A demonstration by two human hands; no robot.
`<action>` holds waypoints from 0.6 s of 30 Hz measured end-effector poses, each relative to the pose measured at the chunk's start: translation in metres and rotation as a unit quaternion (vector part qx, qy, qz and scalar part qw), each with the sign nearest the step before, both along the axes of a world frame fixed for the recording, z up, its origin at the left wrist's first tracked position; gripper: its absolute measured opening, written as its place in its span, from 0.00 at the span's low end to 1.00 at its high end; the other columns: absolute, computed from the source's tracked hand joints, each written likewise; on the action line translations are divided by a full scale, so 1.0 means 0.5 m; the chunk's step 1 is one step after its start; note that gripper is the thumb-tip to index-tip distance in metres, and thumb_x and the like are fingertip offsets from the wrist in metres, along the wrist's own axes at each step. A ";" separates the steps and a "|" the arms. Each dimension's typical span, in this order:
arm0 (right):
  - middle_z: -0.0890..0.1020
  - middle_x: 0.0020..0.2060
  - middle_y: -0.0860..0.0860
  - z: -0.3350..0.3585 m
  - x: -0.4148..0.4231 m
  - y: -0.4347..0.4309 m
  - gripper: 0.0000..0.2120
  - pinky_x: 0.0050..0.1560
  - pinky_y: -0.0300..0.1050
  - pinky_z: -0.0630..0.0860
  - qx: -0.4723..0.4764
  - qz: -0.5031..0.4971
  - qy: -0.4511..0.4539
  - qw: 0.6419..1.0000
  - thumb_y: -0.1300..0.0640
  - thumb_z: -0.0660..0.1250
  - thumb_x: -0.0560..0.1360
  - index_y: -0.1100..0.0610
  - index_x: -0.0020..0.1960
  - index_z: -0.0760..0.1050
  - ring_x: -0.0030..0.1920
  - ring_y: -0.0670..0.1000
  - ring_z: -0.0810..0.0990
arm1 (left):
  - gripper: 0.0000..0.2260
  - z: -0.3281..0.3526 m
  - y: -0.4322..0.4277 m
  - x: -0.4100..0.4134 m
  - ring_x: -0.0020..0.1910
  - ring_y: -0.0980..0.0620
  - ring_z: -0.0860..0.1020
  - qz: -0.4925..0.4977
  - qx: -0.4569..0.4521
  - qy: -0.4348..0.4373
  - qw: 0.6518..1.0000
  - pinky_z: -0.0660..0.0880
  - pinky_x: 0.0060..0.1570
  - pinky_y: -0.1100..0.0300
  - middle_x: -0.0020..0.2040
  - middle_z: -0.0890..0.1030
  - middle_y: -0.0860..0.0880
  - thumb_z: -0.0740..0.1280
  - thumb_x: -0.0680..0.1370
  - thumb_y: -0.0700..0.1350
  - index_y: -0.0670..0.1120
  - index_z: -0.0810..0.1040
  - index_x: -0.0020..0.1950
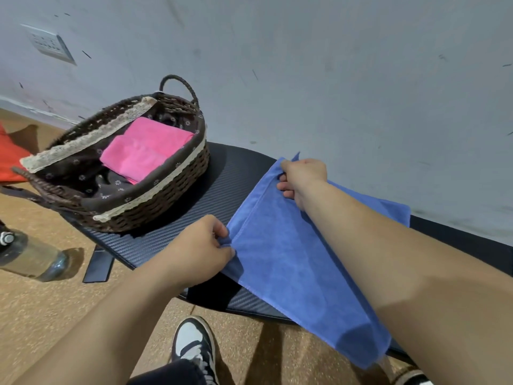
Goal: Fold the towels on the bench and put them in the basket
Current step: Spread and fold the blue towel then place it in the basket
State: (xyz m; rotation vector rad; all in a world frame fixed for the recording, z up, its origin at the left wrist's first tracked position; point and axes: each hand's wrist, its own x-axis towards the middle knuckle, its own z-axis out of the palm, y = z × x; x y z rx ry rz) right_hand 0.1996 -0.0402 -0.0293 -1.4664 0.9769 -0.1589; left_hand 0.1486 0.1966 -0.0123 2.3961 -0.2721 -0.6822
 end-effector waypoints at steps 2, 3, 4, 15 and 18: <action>0.76 0.32 0.56 0.001 0.013 -0.004 0.08 0.26 0.42 0.66 -0.015 -0.008 0.011 1.000 0.60 0.68 0.77 0.56 0.40 0.72 0.27 0.54 0.72 | 0.09 0.002 0.004 0.003 0.37 0.52 0.80 0.024 -0.025 0.030 0.999 0.79 0.42 0.53 0.40 0.83 0.50 0.76 0.76 0.47 0.49 0.77 0.50; 0.76 0.31 0.56 -0.002 0.019 -0.008 0.11 0.27 0.44 0.67 -0.033 -0.013 0.016 0.999 0.60 0.69 0.76 0.56 0.37 0.71 0.25 0.54 0.71 | 0.08 0.003 0.006 0.005 0.37 0.52 0.80 0.033 -0.034 0.039 0.998 0.80 0.41 0.52 0.40 0.83 0.49 0.76 0.76 0.46 0.48 0.78 0.49; 0.77 0.30 0.56 -0.003 0.022 -0.010 0.14 0.30 0.45 0.69 -0.051 -0.016 0.023 0.998 0.59 0.70 0.75 0.55 0.34 0.70 0.23 0.53 0.70 | 0.07 0.006 0.007 0.006 0.36 0.52 0.81 0.041 -0.041 0.043 0.997 0.81 0.38 0.53 0.40 0.83 0.48 0.75 0.77 0.46 0.47 0.79 0.48; 0.84 0.40 0.47 0.006 -0.009 -0.049 0.06 0.42 0.46 0.80 -0.302 0.166 0.023 0.939 0.53 0.68 0.77 0.54 0.46 0.81 0.40 0.52 0.83 | 0.07 -0.001 0.011 0.016 0.30 0.51 0.83 0.041 -0.010 0.017 0.999 0.76 0.28 0.60 0.35 0.85 0.47 0.78 0.75 0.46 0.47 0.81 0.47; 0.81 0.58 0.50 0.008 -0.028 -0.081 0.14 0.59 0.52 0.76 -0.470 0.229 0.151 0.839 0.49 0.64 0.79 0.53 0.61 0.80 0.60 0.57 0.79 | 0.09 -0.002 0.017 0.020 0.35 0.45 0.85 0.033 0.016 0.008 0.999 0.81 0.37 0.54 0.34 0.86 0.45 0.78 0.74 0.50 0.47 0.83 0.42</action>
